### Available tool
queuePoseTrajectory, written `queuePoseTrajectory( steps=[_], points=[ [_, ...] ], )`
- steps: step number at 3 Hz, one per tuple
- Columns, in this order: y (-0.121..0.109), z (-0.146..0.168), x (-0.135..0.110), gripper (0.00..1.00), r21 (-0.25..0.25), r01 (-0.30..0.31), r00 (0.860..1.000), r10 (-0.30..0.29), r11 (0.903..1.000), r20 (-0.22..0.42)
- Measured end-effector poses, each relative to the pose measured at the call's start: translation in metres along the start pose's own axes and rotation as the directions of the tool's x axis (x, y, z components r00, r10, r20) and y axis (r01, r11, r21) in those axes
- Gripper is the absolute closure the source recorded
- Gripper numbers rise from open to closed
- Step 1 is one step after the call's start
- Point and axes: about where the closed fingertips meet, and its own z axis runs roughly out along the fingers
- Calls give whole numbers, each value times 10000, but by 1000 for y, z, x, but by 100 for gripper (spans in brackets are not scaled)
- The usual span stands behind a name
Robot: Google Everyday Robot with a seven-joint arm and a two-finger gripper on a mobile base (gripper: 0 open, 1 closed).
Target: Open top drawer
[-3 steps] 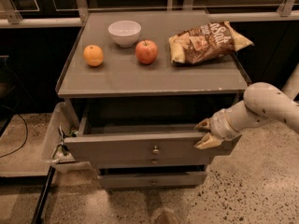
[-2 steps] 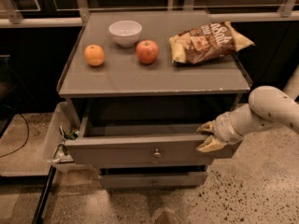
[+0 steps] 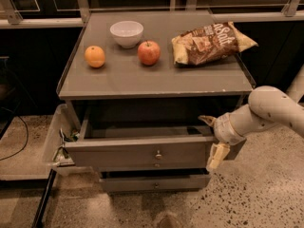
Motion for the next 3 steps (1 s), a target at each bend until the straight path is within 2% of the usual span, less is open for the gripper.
queuePoseTrajectory(
  steps=[1, 2, 3],
  points=[
    [7, 5, -2, 18, -304, 183, 9995, -175, 9994, 273],
    [25, 1, 5, 40, -472, 292, 9979, -264, 9985, 587],
    [30, -3, 6, 63, -482, 262, 9974, -228, 9985, 683]
  ],
)
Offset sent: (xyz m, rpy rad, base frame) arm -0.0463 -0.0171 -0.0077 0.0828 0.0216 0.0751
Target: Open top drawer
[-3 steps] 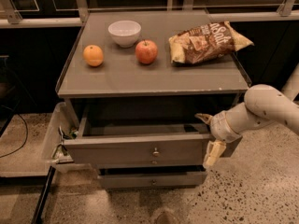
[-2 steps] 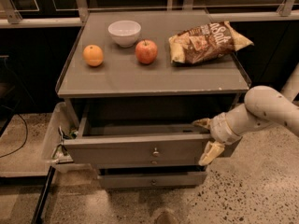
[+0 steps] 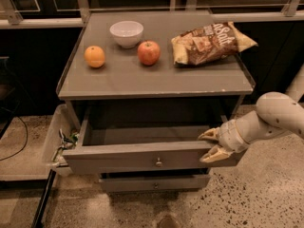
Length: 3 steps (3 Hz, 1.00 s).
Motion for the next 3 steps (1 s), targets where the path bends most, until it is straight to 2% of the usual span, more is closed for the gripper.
queuePoseTrajectory(
  steps=[1, 2, 3],
  points=[
    [0, -1, -1, 87, -1, 0, 10000, 0, 10000, 1],
    [6, -3, 0, 86, 46, -46, 10000, 46, 10000, 60],
    [6, -3, 0, 62, 46, -46, 10000, 46, 10000, 59]
  ],
)
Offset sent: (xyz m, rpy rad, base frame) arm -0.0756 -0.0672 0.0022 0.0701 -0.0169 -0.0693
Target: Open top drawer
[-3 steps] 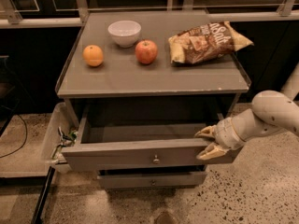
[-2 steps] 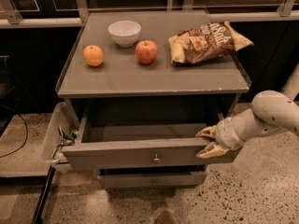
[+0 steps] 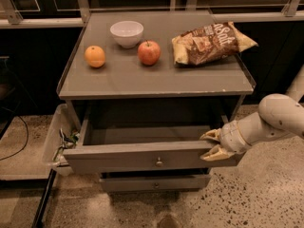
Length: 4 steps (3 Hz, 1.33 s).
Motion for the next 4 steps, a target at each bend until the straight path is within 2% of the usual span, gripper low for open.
queuePoseTrajectory(
  steps=[2, 3, 4],
  points=[
    [3, 1, -6, 15, -87, 199, 9998, -198, 9998, 68],
    [18, 2, -6, 1, -247, 310, 9991, -302, 9992, 303],
    [38, -5, 2, 20, -269, 321, 9978, -305, 9991, 589]
  ],
)
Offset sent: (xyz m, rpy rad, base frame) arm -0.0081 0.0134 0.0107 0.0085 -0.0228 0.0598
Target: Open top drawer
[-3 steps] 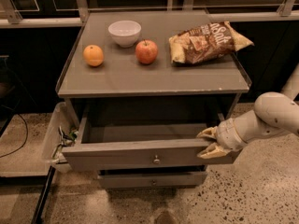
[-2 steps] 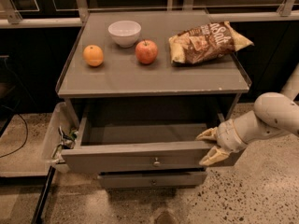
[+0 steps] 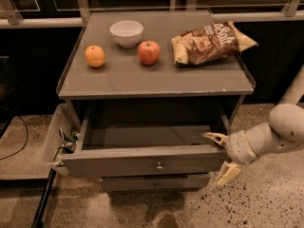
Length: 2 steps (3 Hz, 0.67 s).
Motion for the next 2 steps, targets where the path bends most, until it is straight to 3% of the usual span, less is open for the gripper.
queuePoseTrajectory(
  steps=[2],
  points=[
    [0, -3, -4, 66, -24, 3, 10000, -3, 10000, 41]
  ],
)
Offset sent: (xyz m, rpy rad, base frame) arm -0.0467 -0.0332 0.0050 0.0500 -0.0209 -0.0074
